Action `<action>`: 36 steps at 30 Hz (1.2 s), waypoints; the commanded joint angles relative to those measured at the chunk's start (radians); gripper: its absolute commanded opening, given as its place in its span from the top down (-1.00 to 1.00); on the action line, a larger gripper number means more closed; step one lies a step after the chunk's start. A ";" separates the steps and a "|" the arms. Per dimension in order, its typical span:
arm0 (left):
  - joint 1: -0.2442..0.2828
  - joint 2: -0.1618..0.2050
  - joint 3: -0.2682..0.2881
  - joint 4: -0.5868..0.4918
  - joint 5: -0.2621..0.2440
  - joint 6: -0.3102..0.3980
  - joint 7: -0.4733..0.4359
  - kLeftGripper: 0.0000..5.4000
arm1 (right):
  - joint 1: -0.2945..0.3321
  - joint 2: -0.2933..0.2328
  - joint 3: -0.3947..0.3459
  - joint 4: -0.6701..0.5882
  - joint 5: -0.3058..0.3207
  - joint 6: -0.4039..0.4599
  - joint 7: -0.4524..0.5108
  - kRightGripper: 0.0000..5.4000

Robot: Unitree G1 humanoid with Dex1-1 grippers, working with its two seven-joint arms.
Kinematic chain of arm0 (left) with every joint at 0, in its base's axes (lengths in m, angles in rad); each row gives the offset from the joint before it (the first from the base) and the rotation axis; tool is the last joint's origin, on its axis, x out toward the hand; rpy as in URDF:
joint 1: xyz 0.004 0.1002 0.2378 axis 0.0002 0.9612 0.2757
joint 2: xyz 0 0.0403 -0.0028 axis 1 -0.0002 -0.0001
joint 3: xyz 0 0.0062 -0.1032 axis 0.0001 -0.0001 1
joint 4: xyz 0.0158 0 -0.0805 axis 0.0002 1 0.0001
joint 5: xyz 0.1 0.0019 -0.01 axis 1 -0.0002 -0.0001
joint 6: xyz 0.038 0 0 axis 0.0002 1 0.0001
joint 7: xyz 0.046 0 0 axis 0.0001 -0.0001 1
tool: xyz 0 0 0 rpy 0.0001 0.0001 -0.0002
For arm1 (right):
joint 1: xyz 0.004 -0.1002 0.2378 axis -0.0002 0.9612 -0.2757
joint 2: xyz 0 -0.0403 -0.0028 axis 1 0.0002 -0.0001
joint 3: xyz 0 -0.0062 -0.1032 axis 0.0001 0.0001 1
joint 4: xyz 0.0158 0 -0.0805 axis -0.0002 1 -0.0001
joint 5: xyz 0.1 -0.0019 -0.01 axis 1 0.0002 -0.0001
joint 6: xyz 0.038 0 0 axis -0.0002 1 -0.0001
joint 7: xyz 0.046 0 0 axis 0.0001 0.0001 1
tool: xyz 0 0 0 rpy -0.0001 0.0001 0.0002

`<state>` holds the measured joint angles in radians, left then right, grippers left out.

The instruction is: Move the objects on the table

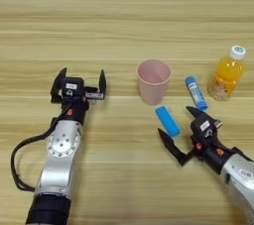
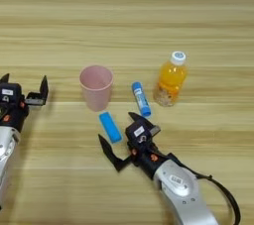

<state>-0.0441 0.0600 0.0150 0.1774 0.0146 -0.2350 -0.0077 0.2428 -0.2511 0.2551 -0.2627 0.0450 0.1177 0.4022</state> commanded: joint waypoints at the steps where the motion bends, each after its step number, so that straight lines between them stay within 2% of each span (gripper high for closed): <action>1: 0.004 -0.002 -0.001 -0.007 0.010 0.014 0.005 -0.99 | -0.020 0.002 0.007 0.029 -0.005 0.015 0.004 -1.00; 7: 0.005 -0.003 -0.001 -0.009 0.011 0.014 0.005 -0.99 | -0.031 0.011 0.006 0.070 0.006 0.022 0.011 -1.00; 15: 0.006 -0.001 0.000 -0.009 0.012 0.014 0.004 -0.99 | -0.038 0.010 0.025 0.104 -0.020 0.026 0.008 -1.00; 25: 0.009 -0.004 -0.003 -0.013 0.015 0.018 0.006 -0.99 | -0.055 0.019 0.028 0.158 -0.020 0.037 0.008 -1.00; 36: 0.008 -0.006 -0.001 -0.012 0.016 0.017 0.007 -1.00 | -0.061 0.024 0.025 0.179 -0.022 0.035 0.009 -0.59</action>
<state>-0.0382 0.0546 0.0145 0.1767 0.0221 -0.2333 -0.0057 0.1733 -0.2171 0.2797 -0.1138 0.0380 0.1226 0.4177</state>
